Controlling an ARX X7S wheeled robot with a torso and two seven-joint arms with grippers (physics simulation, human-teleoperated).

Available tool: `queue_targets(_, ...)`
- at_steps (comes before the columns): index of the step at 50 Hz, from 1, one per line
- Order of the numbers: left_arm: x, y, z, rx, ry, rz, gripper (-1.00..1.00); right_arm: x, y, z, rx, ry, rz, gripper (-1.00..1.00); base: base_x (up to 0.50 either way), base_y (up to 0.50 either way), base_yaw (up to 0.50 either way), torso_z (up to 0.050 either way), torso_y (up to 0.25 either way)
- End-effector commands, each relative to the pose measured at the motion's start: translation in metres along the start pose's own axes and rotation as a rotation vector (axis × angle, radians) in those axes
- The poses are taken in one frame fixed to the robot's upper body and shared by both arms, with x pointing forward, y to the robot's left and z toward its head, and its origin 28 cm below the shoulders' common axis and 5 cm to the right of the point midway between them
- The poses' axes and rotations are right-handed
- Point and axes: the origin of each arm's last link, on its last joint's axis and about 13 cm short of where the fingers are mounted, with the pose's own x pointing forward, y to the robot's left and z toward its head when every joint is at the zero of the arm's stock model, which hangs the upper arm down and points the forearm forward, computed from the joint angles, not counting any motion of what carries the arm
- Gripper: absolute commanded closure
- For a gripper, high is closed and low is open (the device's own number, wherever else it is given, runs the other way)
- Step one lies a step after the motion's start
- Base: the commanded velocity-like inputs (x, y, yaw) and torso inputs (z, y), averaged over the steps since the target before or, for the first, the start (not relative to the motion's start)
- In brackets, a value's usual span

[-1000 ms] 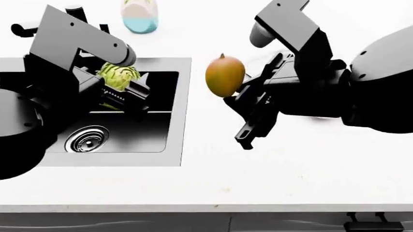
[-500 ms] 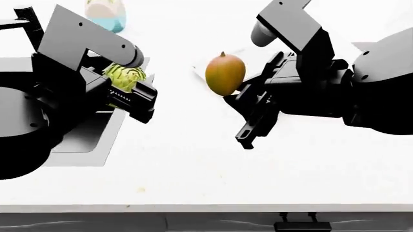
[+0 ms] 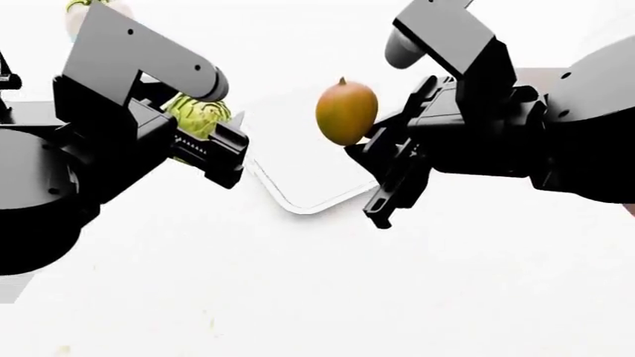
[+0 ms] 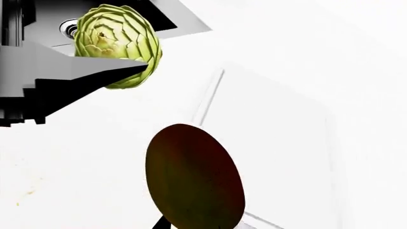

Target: Pick up the fruits and vegetables and place them in the sink. Turn on the sink faucet to wash them. Then turn the sink off and put them in the tray.

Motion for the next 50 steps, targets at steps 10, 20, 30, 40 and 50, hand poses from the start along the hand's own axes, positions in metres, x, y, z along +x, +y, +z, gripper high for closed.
queue_targets(10, -0.003, 0.000, 0.008, 0.002, -0.020, 0.003, 1.00, -0.002, -0.001, 0.008, -0.035, 0.020, 0.009, 1.00, 0.45, -0.14, 0.00, 0.000, 0.001)
queue_targets(20, -0.003, -0.001, 0.011, 0.015, -0.017, -0.003, 1.00, 0.004, -0.004, 0.008, -0.028, 0.073, 0.040, 1.00, 0.49, -0.11, 0.00, 0.000, 0.001)
queue_targets(30, 0.000, -0.001, 0.010, 0.014, -0.011, -0.005, 1.00, 0.025, -0.009, 0.012, -0.026, 0.150, 0.127, 1.00, 0.18, 0.05, 0.00, 0.000, 0.002)
queue_targets(40, 0.003, -0.003, 0.011, 0.015, -0.012, -0.015, 1.00, 0.045, -0.019, 0.013, 0.047, 0.327, 0.182, 1.00, 0.00, 0.00, 0.00, 0.000, 0.000)
queue_targets(50, 0.005, -0.002, 0.009, 0.010, -0.008, -0.016, 1.00, 0.046, -0.021, 0.019, 0.056, 0.441, 0.200, 1.00, 0.00, 0.00, 0.00, 0.000, 0.001)
